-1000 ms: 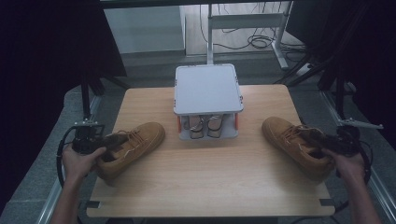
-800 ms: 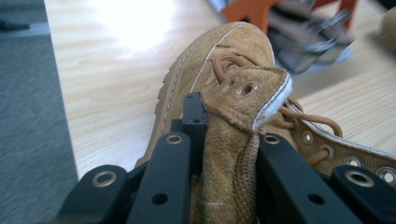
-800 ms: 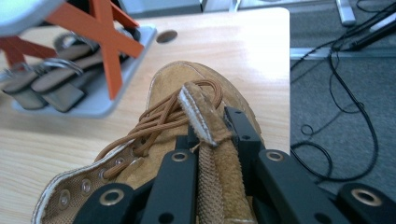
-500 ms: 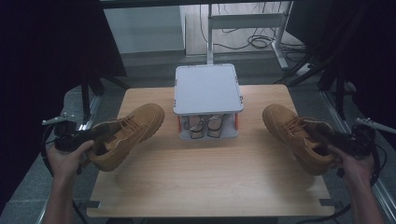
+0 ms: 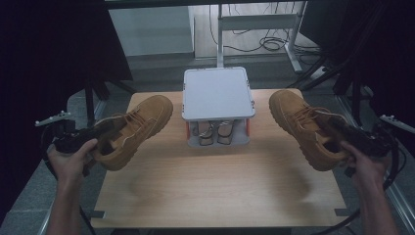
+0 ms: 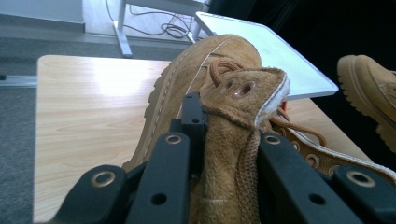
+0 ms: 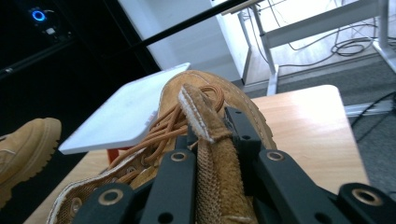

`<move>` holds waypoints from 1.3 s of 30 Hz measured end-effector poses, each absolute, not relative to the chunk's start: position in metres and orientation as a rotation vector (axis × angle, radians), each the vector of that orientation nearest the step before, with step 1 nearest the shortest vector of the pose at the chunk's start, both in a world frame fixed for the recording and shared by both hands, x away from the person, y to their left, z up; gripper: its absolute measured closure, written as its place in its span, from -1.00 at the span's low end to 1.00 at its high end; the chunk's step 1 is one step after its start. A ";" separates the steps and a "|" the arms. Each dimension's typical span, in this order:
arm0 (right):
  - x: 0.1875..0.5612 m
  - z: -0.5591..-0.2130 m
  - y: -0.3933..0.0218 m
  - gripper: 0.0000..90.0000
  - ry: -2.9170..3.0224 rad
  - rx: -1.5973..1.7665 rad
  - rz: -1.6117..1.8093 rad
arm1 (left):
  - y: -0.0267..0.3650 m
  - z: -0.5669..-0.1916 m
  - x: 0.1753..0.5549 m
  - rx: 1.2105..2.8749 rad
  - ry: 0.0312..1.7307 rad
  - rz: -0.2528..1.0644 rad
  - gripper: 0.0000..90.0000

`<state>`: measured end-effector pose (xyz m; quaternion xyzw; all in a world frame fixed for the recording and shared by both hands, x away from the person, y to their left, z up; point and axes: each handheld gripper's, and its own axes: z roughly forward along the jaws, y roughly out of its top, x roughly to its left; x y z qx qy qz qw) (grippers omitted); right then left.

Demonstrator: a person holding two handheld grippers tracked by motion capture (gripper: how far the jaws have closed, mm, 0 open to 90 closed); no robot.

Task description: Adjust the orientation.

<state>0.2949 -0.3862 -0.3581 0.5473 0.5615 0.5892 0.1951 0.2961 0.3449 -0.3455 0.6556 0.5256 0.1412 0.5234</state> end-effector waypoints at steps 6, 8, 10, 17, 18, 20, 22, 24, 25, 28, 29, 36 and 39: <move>0.302 -0.351 -0.374 0.80 1.557 1.523 1.683 | 0.345 -0.339 0.299 1.531 1.242 0.333 0.79; 0.303 -0.349 -0.370 0.80 1.548 1.527 1.697 | 0.344 -0.336 0.301 1.514 1.241 0.338 0.79; 0.304 -0.345 -0.367 0.80 1.536 1.520 1.701 | 0.342 -0.333 0.303 1.497 1.238 0.345 0.79; 0.311 -0.330 -0.353 0.79 1.499 1.525 1.733 | 0.328 -0.319 0.317 1.460 1.223 0.326 0.78; 0.313 -0.327 -0.351 0.79 1.497 1.524 1.737 | 0.325 -0.317 0.320 1.454 1.220 0.318 0.78; 0.315 -0.320 -0.346 0.79 1.488 1.527 1.748 | 0.319 -0.313 0.326 1.448 1.215 0.306 0.78; 0.319 -0.314 -0.340 0.79 1.482 1.519 1.758 | 0.312 -0.308 0.332 1.445 1.211 0.300 0.78; 0.322 -0.308 -0.334 0.79 1.479 1.511 1.765 | 0.304 -0.305 0.338 1.442 1.210 0.296 0.78; 0.324 -0.306 -0.330 0.79 1.478 1.513 1.770 | 0.300 -0.303 0.341 1.436 1.209 0.295 0.78; 0.332 -0.299 -0.318 0.79 1.485 1.512 1.774 | 0.289 -0.299 0.350 1.419 1.206 0.275 0.77; 0.335 -0.298 -0.314 0.79 1.485 1.507 1.774 | 0.284 -0.298 0.353 1.415 1.207 0.268 0.77; 0.354 -0.290 -0.287 0.79 1.509 1.518 1.780 | 0.260 -0.292 0.380 1.404 1.215 0.230 0.77; 0.361 -0.289 -0.280 0.79 1.504 1.532 1.790 | 0.251 -0.289 0.386 1.411 1.219 0.242 0.77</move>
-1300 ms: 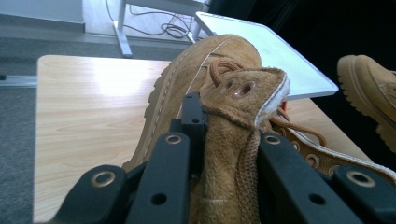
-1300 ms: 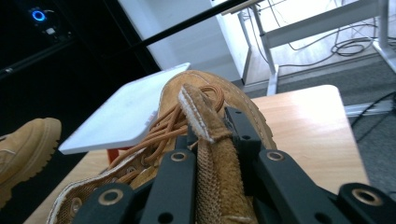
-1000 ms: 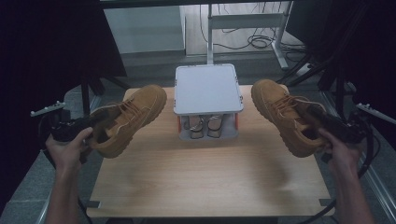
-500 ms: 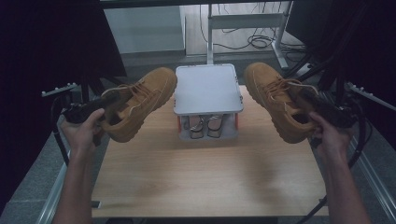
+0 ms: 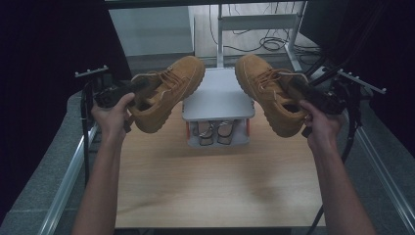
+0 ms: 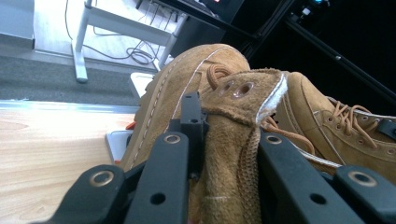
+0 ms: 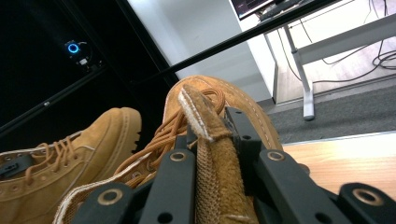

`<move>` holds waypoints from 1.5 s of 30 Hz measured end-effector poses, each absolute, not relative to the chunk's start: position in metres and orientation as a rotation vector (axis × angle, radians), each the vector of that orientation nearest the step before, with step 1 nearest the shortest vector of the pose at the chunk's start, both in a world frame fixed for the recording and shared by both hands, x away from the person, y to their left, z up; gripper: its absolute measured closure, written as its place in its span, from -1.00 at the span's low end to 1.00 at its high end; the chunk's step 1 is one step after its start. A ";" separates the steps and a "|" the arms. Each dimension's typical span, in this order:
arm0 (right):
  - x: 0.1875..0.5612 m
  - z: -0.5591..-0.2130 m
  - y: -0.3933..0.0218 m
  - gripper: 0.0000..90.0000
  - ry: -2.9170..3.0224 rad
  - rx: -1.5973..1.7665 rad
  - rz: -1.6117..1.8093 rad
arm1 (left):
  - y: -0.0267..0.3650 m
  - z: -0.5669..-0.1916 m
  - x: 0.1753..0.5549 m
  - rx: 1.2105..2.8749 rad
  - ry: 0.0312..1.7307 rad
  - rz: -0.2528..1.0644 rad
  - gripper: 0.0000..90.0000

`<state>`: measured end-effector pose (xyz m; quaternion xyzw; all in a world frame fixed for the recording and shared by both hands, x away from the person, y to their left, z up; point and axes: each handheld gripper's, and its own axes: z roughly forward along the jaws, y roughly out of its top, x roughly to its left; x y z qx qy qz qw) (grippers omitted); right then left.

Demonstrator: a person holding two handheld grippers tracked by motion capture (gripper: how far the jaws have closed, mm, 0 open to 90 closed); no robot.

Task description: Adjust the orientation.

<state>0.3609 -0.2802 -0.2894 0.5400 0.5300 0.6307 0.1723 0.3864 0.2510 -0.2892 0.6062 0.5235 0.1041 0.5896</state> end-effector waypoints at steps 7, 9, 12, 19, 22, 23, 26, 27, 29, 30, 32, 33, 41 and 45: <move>0.379 -0.292 -0.262 0.79 1.492 1.573 1.796 | 0.235 -0.290 0.403 1.400 1.232 0.218 0.76; 0.385 -0.293 -0.258 0.79 1.491 1.591 1.794 | 0.231 -0.291 0.409 1.390 1.241 0.212 0.76; 0.392 -0.294 -0.251 0.79 1.485 1.604 1.790 | 0.227 -0.291 0.415 1.376 1.256 0.213 0.76; 0.412 -0.290 -0.230 0.79 1.445 1.675 1.777 | 0.216 -0.292 0.438 1.343 1.300 0.184 0.76; 0.423 -0.288 -0.220 0.79 1.458 1.668 1.765 | 0.211 -0.293 0.447 1.347 1.310 0.162 0.76; 0.427 -0.288 -0.218 0.79 1.463 1.669 1.764 | 0.210 -0.295 0.450 1.346 1.317 0.149 0.76; 0.439 -0.288 -0.214 0.79 1.468 1.692 1.769 | 0.211 -0.296 0.456 1.327 1.333 0.126 0.75; 0.442 -0.287 -0.213 0.79 1.470 1.705 1.769 | 0.211 -0.296 0.458 1.324 1.333 0.117 0.75; 0.449 -0.286 -0.210 0.79 1.475 1.713 1.760 | 0.210 -0.295 0.462 1.320 1.338 0.111 0.75; 0.451 -0.285 -0.209 0.79 1.478 1.715 1.759 | 0.210 -0.294 0.463 1.319 1.339 0.109 0.75; 0.454 -0.283 -0.208 0.79 1.482 1.720 1.753 | 0.209 -0.292 0.466 1.318 1.340 0.109 0.75; 0.456 -0.281 -0.207 0.79 1.481 1.721 1.750 | 0.208 -0.292 0.466 1.318 1.338 0.107 0.75; 0.467 -0.286 -0.203 0.79 1.490 1.767 1.755 | 0.206 -0.296 0.472 1.340 1.357 0.112 0.74; 0.476 -0.292 -0.201 0.78 1.507 1.801 1.732 | 0.205 -0.299 0.478 1.333 1.373 0.087 0.73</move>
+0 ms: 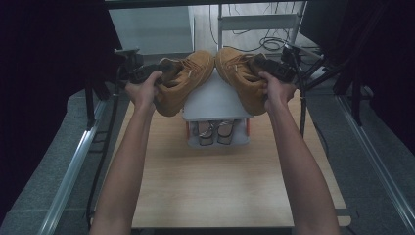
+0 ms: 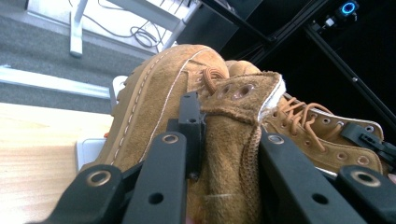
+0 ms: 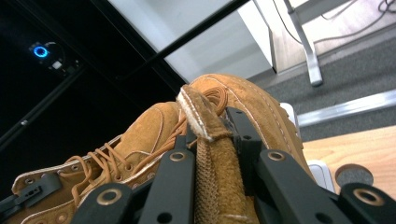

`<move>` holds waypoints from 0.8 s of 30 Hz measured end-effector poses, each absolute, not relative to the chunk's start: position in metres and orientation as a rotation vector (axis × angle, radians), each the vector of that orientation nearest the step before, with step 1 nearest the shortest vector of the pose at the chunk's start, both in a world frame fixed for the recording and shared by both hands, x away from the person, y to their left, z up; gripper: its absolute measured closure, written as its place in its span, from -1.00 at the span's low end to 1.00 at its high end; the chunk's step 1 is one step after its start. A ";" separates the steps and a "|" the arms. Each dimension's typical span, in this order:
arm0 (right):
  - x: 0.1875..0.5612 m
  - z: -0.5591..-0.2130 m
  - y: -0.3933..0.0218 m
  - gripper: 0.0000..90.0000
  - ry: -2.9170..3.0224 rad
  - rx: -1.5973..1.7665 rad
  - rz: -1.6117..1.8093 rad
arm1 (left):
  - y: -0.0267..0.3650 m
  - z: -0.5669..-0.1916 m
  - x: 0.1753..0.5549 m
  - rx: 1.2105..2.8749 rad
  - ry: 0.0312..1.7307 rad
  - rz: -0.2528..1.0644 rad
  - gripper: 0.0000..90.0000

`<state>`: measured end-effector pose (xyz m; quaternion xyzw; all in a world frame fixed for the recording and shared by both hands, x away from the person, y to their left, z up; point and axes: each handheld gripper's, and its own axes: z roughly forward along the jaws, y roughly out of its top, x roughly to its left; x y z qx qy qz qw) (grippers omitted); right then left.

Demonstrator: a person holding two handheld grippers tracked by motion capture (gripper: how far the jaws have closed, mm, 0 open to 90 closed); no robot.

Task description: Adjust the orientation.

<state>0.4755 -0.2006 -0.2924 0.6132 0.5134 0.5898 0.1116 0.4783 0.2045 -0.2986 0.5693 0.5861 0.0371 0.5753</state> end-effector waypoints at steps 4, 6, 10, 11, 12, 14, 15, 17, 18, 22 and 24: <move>0.485 -0.292 -0.202 0.77 1.541 1.830 1.683 | 0.202 -0.297 0.489 1.351 1.388 0.054 0.71; 0.492 -0.291 -0.201 0.75 1.582 1.839 1.637 | 0.199 -0.295 0.496 1.363 1.394 0.031 0.70; 0.503 -0.293 -0.198 0.71 1.652 1.837 1.577 | 0.193 -0.292 0.508 1.417 1.404 0.012 0.66; 0.504 -0.292 -0.196 0.69 1.654 1.827 1.561 | 0.192 -0.291 0.510 1.432 1.402 0.012 0.65; 0.505 -0.290 -0.194 0.68 1.672 1.817 1.531 | 0.192 -0.290 0.511 1.441 1.408 0.019 0.65; 0.507 -0.289 -0.193 0.61 1.705 1.785 1.525 | 0.196 -0.291 0.515 1.448 1.405 -0.006 0.62; 0.508 -0.290 -0.193 0.57 1.712 1.767 1.533 | 0.198 -0.291 0.517 1.456 1.400 -0.016 0.58; 0.508 -0.291 -0.194 0.50 1.713 1.753 1.557 | 0.201 -0.292 0.519 1.467 1.386 -0.026 0.54; 0.508 -0.291 -0.194 0.46 1.717 1.736 1.573 | 0.202 -0.293 0.520 1.466 1.378 -0.041 0.51; 0.507 -0.292 -0.194 0.39 1.727 1.714 1.596 | 0.204 -0.293 0.522 1.478 1.375 -0.058 0.49; 0.507 -0.293 -0.194 0.35 1.730 1.702 1.611 | 0.200 -0.292 0.521 1.471 1.375 -0.066 0.51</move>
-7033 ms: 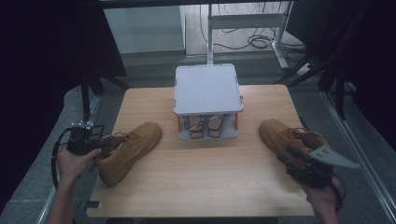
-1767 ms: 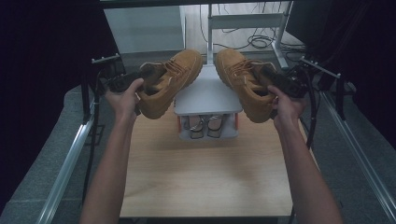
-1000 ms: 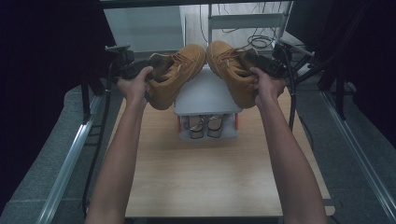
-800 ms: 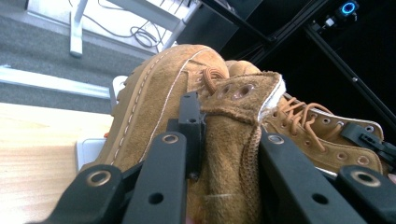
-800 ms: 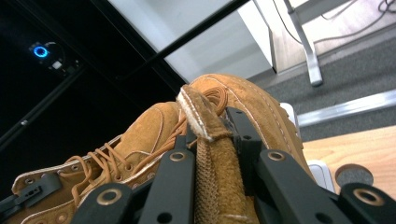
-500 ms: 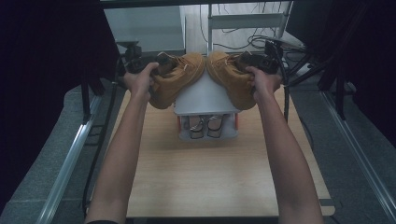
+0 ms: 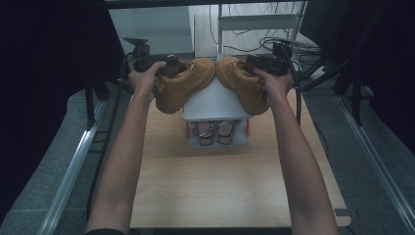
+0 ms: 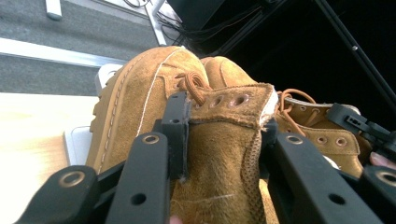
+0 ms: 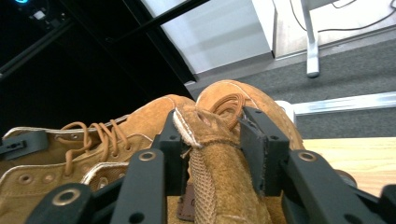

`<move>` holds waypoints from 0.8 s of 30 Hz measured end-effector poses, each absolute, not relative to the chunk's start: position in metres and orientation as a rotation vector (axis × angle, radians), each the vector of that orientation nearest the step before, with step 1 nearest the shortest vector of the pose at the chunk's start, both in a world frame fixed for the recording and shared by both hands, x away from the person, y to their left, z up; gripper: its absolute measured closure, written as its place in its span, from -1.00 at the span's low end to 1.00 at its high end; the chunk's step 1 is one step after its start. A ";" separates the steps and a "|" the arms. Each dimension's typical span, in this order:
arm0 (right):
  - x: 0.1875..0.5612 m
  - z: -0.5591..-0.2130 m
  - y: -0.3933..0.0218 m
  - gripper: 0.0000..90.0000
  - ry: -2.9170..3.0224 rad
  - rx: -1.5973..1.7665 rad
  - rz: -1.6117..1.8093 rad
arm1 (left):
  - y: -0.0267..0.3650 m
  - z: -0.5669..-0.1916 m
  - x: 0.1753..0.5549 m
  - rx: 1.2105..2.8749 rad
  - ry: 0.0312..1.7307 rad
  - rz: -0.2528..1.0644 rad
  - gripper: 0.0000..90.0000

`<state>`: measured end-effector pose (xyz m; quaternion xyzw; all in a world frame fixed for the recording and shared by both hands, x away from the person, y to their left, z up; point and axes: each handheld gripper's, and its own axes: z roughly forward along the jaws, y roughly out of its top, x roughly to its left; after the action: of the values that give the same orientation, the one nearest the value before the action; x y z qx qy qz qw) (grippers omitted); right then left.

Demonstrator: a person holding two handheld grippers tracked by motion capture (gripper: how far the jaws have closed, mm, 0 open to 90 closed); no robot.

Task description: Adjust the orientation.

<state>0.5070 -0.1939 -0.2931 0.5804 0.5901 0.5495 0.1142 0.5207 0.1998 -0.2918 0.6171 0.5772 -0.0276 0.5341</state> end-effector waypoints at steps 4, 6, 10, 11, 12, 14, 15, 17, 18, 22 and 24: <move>0.509 -0.295 -0.195 0.30 1.723 1.701 1.642 | 0.191 -0.289 0.516 1.465 1.391 -0.057 0.51; 0.509 -0.296 -0.195 0.26 1.730 1.695 1.651 | 0.188 -0.290 0.514 1.429 1.401 -0.088 0.51; 0.509 -0.296 -0.195 0.19 1.744 1.672 1.654 | 0.188 -0.293 0.513 1.409 1.405 -0.089 0.49; 0.509 -0.296 -0.196 0.17 1.745 1.668 1.658 | 0.190 -0.294 0.513 1.401 1.405 -0.094 0.48; 0.508 -0.296 -0.196 0.16 1.744 1.666 1.662 | 0.192 -0.294 0.514 1.400 1.404 -0.096 0.46; 0.508 -0.296 -0.197 0.12 1.744 1.660 1.672 | 0.194 -0.294 0.515 1.419 1.398 -0.080 0.37; 0.508 -0.296 -0.197 0.10 1.733 1.658 1.675 | 0.194 -0.294 0.516 1.434 1.395 -0.062 0.33; 0.508 -0.297 -0.198 0.08 1.728 1.655 1.684 | 0.196 -0.294 0.517 1.452 1.387 -0.045 0.23; 0.508 -0.297 -0.198 0.07 1.724 1.655 1.689 | 0.197 -0.295 0.518 1.458 1.383 -0.041 0.19; 0.507 -0.295 -0.199 -0.02 1.702 1.634 1.716 | 0.198 -0.295 0.518 1.476 1.351 -0.028 0.05; 0.506 -0.293 -0.201 -0.12 1.695 1.612 1.746 | 0.199 -0.294 0.518 1.474 1.339 -0.023 -0.04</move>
<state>0.5058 -0.2012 -0.2930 0.5488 0.5771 0.5945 0.1113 0.5183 0.1994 -0.2940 0.6210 0.5642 -0.0099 0.5440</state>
